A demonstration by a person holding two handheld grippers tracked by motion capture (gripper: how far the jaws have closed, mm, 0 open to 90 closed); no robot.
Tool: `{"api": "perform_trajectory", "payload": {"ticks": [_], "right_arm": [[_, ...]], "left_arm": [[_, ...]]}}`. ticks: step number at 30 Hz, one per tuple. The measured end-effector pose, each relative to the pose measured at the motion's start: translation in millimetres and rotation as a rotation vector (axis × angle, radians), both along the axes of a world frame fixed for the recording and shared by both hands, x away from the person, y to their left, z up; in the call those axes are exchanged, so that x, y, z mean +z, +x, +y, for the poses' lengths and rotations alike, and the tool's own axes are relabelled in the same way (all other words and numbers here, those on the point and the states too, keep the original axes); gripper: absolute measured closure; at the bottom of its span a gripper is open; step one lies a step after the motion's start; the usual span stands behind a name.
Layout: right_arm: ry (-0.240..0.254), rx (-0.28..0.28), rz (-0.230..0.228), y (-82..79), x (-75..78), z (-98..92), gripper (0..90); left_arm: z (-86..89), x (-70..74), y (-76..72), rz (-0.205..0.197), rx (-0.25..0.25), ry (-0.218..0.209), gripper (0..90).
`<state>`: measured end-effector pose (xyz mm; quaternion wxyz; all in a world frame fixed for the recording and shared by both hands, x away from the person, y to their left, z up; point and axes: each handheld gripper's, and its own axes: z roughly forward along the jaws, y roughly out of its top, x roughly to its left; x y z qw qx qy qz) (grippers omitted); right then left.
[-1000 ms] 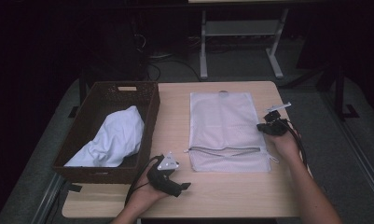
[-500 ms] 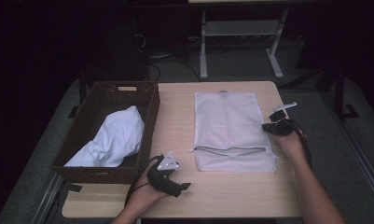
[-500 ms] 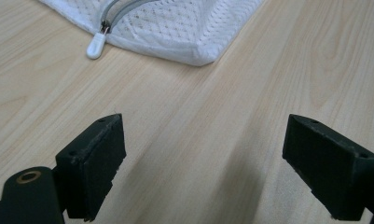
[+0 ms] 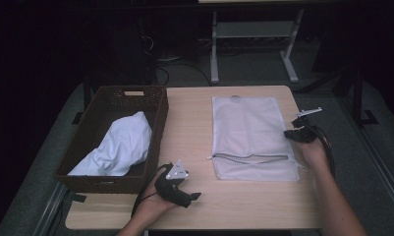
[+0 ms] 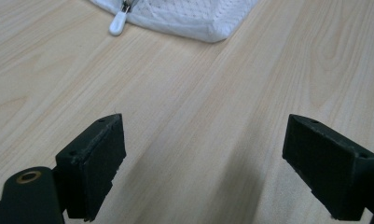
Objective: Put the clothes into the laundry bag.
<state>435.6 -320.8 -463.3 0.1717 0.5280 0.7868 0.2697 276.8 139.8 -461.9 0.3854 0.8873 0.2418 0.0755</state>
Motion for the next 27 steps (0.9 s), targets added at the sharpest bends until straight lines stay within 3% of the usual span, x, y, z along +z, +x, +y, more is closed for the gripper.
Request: {"api": "perform_trajectory", "payload": {"ticks": [27], "right_arm": [[-0.013, -0.119, 0.005, -4.4, 0.3, -40.4, 87.7]], "left_arm": [[-0.2, -0.1, -0.3, 0.001, -0.003, 0.001, 12.7]]}}
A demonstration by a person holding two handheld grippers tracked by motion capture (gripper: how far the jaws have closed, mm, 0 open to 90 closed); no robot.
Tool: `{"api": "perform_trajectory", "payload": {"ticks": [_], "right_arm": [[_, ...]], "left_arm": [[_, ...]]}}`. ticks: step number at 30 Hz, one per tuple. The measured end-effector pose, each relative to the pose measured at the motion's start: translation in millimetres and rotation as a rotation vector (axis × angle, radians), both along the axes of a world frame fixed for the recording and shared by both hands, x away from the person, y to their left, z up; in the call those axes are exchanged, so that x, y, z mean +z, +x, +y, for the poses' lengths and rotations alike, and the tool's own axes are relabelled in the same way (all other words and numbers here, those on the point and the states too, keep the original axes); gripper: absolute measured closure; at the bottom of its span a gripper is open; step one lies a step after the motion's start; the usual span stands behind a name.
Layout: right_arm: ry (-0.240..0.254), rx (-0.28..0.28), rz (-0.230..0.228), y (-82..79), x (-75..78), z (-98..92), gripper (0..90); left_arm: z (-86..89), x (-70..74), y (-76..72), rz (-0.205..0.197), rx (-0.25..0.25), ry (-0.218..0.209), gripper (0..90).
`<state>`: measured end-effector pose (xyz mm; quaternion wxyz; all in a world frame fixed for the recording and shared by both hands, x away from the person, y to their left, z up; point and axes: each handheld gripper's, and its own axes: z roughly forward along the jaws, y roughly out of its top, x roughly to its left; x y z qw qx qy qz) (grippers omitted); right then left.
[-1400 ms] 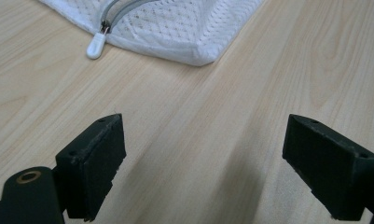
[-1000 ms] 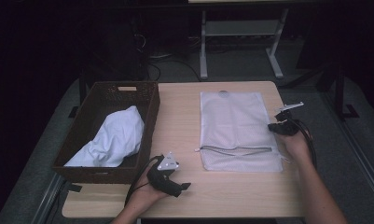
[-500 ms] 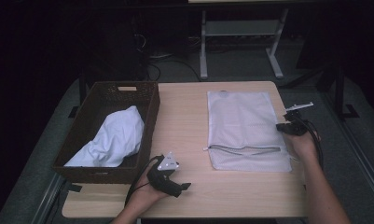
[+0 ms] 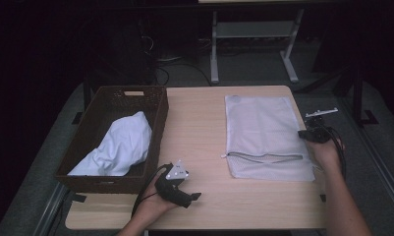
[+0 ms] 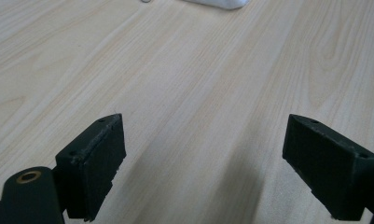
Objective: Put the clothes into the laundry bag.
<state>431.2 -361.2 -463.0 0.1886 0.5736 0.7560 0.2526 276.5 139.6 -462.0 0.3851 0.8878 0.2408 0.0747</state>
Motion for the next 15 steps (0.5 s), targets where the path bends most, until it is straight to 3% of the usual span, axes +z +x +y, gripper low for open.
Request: {"api": "perform_trajectory", "payload": {"ticks": [9, 15], "right_arm": [[-0.004, -0.044, 0.001, -2.6, 0.0, -13.8, 87.7], [-0.006, -0.043, -0.002, -3.7, 1.1, -16.3, 85.6]], "left_arm": [[-0.4, -0.2, -0.2, 0.0, -0.003, 0.001, 12.7], [-0.4, -0.2, -0.2, 0.001, -0.002, 0.001, 12.7]]}}
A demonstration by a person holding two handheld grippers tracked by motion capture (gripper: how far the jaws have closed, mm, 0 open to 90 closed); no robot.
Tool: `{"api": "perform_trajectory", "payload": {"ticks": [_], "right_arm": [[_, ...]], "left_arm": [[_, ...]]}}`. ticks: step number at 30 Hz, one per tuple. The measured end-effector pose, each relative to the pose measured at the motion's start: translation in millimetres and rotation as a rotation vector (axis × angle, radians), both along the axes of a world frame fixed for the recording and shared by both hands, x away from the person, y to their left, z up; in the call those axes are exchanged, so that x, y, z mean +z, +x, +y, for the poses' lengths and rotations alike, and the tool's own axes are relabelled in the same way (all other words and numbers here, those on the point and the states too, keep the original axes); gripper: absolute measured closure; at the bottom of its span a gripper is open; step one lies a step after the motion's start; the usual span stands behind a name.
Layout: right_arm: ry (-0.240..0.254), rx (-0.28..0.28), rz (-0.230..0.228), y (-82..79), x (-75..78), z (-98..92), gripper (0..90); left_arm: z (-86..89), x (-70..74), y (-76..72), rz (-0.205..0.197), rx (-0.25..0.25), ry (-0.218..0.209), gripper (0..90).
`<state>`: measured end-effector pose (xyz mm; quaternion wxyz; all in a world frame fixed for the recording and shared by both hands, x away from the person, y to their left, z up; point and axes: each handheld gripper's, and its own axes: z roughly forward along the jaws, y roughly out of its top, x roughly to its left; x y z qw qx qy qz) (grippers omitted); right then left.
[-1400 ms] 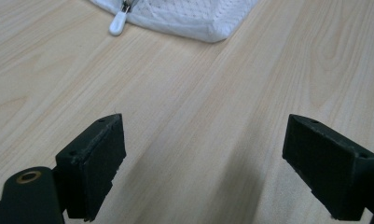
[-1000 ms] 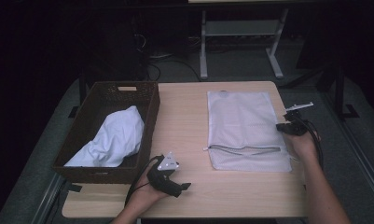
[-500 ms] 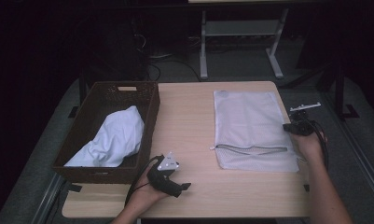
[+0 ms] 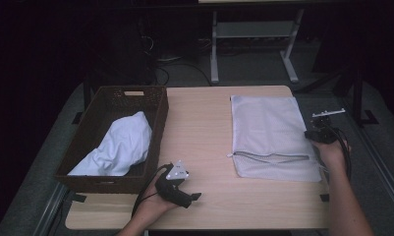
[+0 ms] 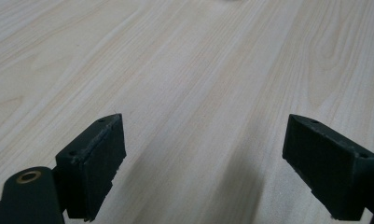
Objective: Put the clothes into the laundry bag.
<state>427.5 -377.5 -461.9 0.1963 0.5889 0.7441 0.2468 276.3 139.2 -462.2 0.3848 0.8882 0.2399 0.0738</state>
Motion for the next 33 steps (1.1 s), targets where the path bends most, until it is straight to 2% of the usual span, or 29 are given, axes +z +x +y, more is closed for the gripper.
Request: {"api": "perform_trajectory", "payload": {"ticks": [5, 6, 8, 12, 13, 22, 26, 27, 29, 30, 31, 33], "right_arm": [[0.016, 0.039, -0.038, -4.1, 10.6, 6.2, 77.8], [0.017, 0.059, -0.052, -7.0, 14.8, 9.3, 71.6], [0.04, 0.081, -0.047, -9.5, 17.1, 12.4, 65.2], [0.042, 0.12, -0.049, -16.3, 21.7, 19.9, 58.1], [0.067, 0.15, -0.044, -20.8, 25.3, 24.4, 52.9], [0.106, 0.222, -0.091, -43.3, 37.8, 43.1, 45.8], [0.109, 0.289, -0.106, -59.4, 39.6, 60.4, 42.3], [0.109, 0.289, -0.106, -59.4, 39.6, 60.4, 42.3], [0.138, 0.316, -0.109, -70.1, 38.8, 69.1, 37.0], [0.138, 0.316, -0.109, -70.1, 38.8, 69.1, 37.0], [0.136, 0.332, -0.115, -77.0, 37.4, 74.2, 32.7], [0.125, 0.358, -0.122, -85.6, 36.2, 79.4, 29.9]], "left_arm": [[-0.3, -0.2, -0.2, 0.001, -0.002, 0.001, 12.7], [-0.4, -0.3, -0.4, 0.002, -0.004, 0.001, 12.7], [-0.5, -0.4, -0.6, 0.003, -0.005, 0.0, 12.7], [-0.8, -0.3, -1.0, 0.005, -0.008, 0.002, 12.7], [-0.9, -0.2, -1.2, 0.006, -0.009, 0.003, 12.7], [-1.4, -0.2, -1.7, 0.008, -0.011, 0.004, 12.7], [-1.6, -0.1, -1.9, 0.009, -0.011, 0.003, 12.7], [-1.6, -0.1, -1.9, 0.009, -0.011, 0.003, 12.7], [-1.6, -0.5, -1.8, 0.009, -0.011, 0.003, 12.7], [-1.6, -0.5, -1.8, 0.01, -0.012, 0.004, 12.7], [-1.8, -0.6, -2.0, 0.01, -0.014, 0.001, 12.7], [-1.7, -0.6, -1.8, 0.01, -0.017, 0.003, 12.7]]}}
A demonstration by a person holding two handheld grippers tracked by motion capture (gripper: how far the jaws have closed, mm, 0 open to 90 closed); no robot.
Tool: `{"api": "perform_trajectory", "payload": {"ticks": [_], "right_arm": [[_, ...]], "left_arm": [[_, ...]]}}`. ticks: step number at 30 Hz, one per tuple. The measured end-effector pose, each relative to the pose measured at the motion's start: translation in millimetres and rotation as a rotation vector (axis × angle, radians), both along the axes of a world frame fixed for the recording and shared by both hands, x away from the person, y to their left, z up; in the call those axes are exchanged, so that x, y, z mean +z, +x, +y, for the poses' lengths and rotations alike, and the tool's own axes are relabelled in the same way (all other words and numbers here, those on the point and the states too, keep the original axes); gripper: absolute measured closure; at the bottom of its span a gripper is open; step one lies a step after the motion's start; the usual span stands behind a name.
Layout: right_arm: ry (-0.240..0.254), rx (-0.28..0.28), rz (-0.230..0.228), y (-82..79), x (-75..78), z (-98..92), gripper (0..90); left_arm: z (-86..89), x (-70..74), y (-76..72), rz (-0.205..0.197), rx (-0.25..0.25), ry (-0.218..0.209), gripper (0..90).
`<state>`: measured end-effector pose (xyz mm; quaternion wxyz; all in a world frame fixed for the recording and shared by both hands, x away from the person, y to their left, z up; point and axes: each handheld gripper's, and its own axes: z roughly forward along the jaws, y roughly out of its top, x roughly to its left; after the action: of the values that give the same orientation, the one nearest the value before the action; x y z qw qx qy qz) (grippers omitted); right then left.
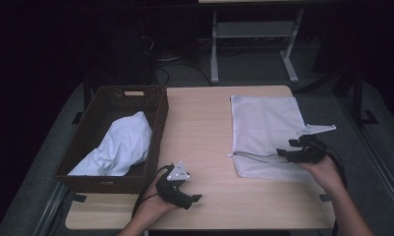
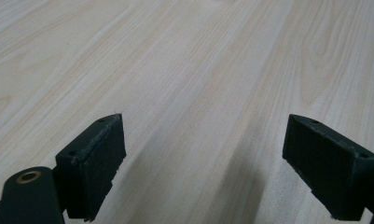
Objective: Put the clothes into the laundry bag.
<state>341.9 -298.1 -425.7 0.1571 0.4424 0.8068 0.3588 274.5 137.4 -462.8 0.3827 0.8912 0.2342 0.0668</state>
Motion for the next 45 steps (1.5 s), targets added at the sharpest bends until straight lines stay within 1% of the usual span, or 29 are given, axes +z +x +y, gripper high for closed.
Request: {"api": "perform_trajectory", "payload": {"ticks": [1, 2, 4, 5, 6, 7, 8, 10, 12, 13, 14, 15, 16, 19, 20, 26, 27, 29, 30, 31, 32, 33, 35, 36, 37, 38, 42, 44, 45], "right_arm": [[-0.004, 0.007, -0.007, -4.4, -0.2, 2.4, 28.5], [-0.004, 0.007, -0.007, -4.4, -0.2, 2.4, 28.5], [0.007, 0.023, -0.019, -17.9, -0.5, 6.6, 26.9], [0.007, 0.023, -0.019, -17.9, -0.5, 6.6, 26.9], [0.022, 0.034, -0.027, -27.9, -1.2, 8.8, 25.7], [0.022, 0.034, -0.027, -27.9, -1.2, 8.8, 25.7], [0.026, 0.04, -0.03, -33.4, -2.0, 10.1, 25.2], [0.02, 0.046, -0.037, -44.7, -4.3, 12.7, 23.4], [0.014, 0.058, -0.045, -61.8, -9.5, 15.4, 22.1], [0.014, 0.058, -0.045, -61.8, -9.5, 15.4, 22.1], [0.01, 0.06, -0.047, -67.1, -11.1, 16.1, 22.0], [0.011, 0.068, -0.054, -76.5, -14.0, 17.1, 21.7], [0.011, 0.068, -0.054, -76.5, -14.0, 17.1, 21.7], [0.0, 0.074, -0.057, -88.1, -18.7, 18.5, 21.4], [0.006, 0.072, -0.061, -92.3, -22.1, 18.7, 19.0], [0.019, 0.092, -0.035, -91.7, -29.7, 23.9, 17.1], [0.026, 0.106, -0.02, -89.5, -33.4, 27.2, 14.9], [0.025, 0.106, -0.016, -89.1, -34.4, 28.5, 13.9], [0.016, 0.115, -0.012, -88.3, -37.3, 30.8, 13.6], [0.016, 0.115, -0.012, -88.3, -37.3, 30.8, 13.6], [0.008, 0.117, -0.01, -88.0, -38.4, 31.8, 13.6], [-0.002, 0.126, -0.02, -88.0, -39.6, 34.2, 13.1], [-0.008, 0.133, -0.03, -88.0, -39.9, 35.3, 13.1], [-0.015, 0.145, -0.046, -88.5, -40.3, 37.9, 12.9], [-0.015, 0.145, -0.046, -88.5, -40.3, 37.9, 12.9], [-0.035, 0.15, -0.067, -89.6, -40.9, 40.2, 12.9], [-0.053, 0.152, -0.076, -89.6, -42.0, 40.8, 12.8], [-0.051, 0.146, -0.072, -89.0, -42.2, 40.4, 12.8], [-0.051, 0.146, -0.071, -88.8, -42.3, 39.8, 12.8]], "left_arm": [[0.2, 0.2, 0.1, 0.0, -0.002, 0.003, 12.7], [0.2, 0.2, 0.1, 0.0, -0.002, 0.003, 12.7], [0.8, 0.2, 0.0, 0.001, 0.003, -0.001, 12.7], [0.8, 0.2, 0.0, 0.001, 0.003, -0.001, 12.7], [1.4, 0.3, 0.1, 0.001, 0.004, -0.002, 12.7], [1.4, 0.3, 0.1, 0.001, 0.004, -0.002, 12.7], [1.5, 0.5, 0.0, 0.001, 0.004, -0.002, 12.7], [1.1, 0.7, -0.5, 0.001, 0.004, -0.002, 12.7], [0.6, 1.0, -0.9, -0.001, 0.003, -0.004, 12.7], [0.5, 1.5, -1.0, -0.001, 0.0, -0.001, 12.7], [0.3, 1.7, -1.3, 0.0, -0.001, -0.002, 12.7], [-0.2, 2.1, -1.8, -0.001, -0.002, -0.005, 12.6], [-0.2, 2.1, -1.8, -0.001, -0.002, -0.005, 12.7], [-1.1, 3.7, -2.7, 0.0, -0.009, -0.008, 12.6], [-1.4, 4.1, -2.9, 0.0, -0.01, -0.011, 12.6], [-3.0, 11.9, -5.1, 0.009, -0.022, -0.03, 12.6], [-3.6, 14.8, -5.7, 0.009, -0.027, -0.029, 12.6], [-5.0, 20.6, -6.8, 0.008, -0.034, -0.035, 12.6], [-6.1, 26.4, -7.4, 0.006, -0.04, -0.039, 12.6], [-6.1, 26.4, -7.4, 0.006, -0.04, -0.039, 12.6], [-6.6, 30.9, -7.6, 0.004, -0.043, -0.044, 12.6], [-6.9, 37.1, -7.2, 0.003, -0.047, -0.052, 12.6], [-6.9, 40.6, -6.9, 0.0, -0.046, -0.057, 12.6], [-6.9, 47.6, -6.0, -0.006, -0.044, -0.06, 12.6], [-6.9, 47.6, -6.0, -0.006, -0.044, -0.06, 12.7], [-6.9, 51.6, -5.6, -0.013, -0.046, -0.057, 12.6], [-4.1, 65.6, -1.8, -0.008, -0.047, -0.058, 12.7], [-3.2, 68.4, -0.6, -0.002, -0.046, -0.063, 12.7], [-1.5, 74.8, 1.6, -0.011, -0.041, -0.058, 12.7]]}}
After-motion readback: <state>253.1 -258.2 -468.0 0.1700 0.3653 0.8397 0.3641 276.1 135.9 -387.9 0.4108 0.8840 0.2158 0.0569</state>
